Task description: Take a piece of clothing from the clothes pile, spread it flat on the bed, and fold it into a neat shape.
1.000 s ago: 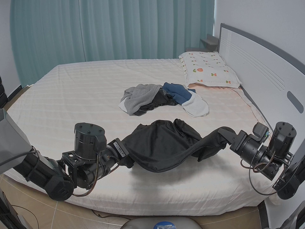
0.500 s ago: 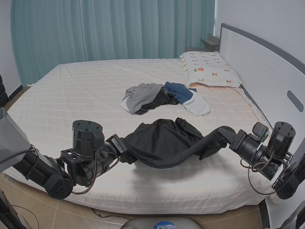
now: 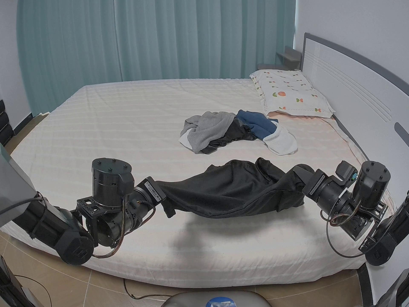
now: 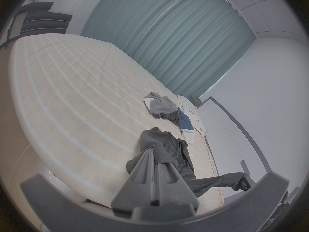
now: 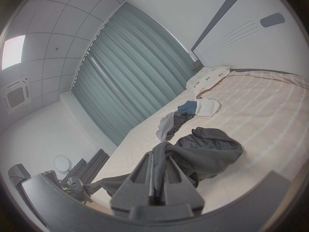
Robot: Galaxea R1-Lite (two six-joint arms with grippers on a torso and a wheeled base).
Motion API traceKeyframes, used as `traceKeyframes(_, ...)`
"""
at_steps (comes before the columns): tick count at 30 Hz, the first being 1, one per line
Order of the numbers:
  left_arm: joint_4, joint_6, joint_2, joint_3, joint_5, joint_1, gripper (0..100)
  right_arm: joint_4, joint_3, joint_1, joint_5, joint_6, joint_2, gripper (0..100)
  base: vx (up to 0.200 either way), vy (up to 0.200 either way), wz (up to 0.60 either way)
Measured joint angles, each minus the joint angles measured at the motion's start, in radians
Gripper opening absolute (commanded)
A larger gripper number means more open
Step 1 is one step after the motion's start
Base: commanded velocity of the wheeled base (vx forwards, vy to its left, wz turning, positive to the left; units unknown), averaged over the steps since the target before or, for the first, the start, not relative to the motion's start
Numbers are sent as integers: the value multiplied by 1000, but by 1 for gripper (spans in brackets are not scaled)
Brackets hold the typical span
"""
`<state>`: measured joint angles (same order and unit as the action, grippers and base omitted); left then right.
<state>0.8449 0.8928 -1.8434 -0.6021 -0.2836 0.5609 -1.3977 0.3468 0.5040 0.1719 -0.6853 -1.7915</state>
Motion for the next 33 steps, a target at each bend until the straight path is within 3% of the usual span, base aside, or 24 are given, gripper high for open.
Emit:
traceKeyframes(4,0,0,14,3,0,-3,0,-2,18,-1,41,2,-17,0,0,200,0)
traceKeyframes(16,0,1,39,5,2,-6,0,-154,27,3,44,2,-57,0,0,200,0)
traceKeyframes(28,-9,1,56,9,1,-24,0,-155,53,27,35,1,-72,0,0,200,0)
traceKeyframes(33,-10,1,66,15,0,-29,0,-155,87,40,34,39,-71,0,0,200,0)
